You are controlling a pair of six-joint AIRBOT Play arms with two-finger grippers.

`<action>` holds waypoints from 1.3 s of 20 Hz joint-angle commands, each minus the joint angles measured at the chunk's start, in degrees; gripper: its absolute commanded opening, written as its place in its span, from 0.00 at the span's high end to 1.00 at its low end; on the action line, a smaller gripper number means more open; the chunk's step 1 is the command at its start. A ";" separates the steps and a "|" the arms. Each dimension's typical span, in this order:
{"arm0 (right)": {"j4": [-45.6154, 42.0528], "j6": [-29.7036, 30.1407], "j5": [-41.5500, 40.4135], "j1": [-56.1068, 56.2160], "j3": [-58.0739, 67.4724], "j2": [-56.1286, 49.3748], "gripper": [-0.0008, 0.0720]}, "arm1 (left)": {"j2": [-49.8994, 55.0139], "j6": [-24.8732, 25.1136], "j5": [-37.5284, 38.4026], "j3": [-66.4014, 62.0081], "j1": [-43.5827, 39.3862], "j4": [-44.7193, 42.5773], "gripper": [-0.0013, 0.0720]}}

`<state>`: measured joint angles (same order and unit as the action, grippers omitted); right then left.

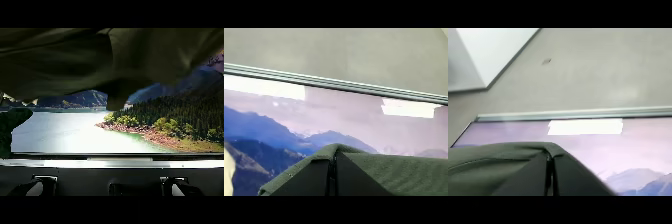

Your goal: Fold the clothes and pants, and hang the long-sleeved shirts on hangers.

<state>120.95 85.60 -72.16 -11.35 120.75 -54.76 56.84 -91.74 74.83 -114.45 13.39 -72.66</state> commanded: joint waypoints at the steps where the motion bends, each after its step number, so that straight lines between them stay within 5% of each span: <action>1: -6.56 -5.53 -1.27 0.07 1.36 3.98 0.95 | -4.00 -3.96 6.56 -0.55 -0.02 -3.76 0.96; 8: -2.73 -7.63 -3.78 0.15 -5.62 -12.35 0.95 | 1.55 -3.34 4.83 21.27 -0.76 -2.36 0.96; 13: -1.77 -6.93 -2.95 0.28 -13.31 -32.00 0.95 | 14.40 -2.86 -18.10 42.47 -4.72 -2.29 0.96; 18: -1.40 -4.81 8.98 3.41 -14.58 -52.24 0.95 | 34.93 -2.80 -31.47 41.81 -8.28 -1.68 0.96; 24: -0.94 -5.86 16.28 8.07 -14.56 -60.35 0.93 | 43.25 -2.82 -32.22 35.78 -9.11 -0.17 0.95; 25: -0.70 -5.77 14.43 8.02 -14.14 -60.24 0.85 | 43.15 -2.82 -30.05 34.86 -8.81 -0.20 0.82; 26: -0.31 -4.72 11.56 7.76 -13.66 -59.84 0.77 | 42.97 -2.82 -26.95 33.62 -8.22 -0.17 0.55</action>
<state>119.68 80.05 -58.39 -4.34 106.48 -113.21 98.21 -94.54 44.49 -78.50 4.75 -73.76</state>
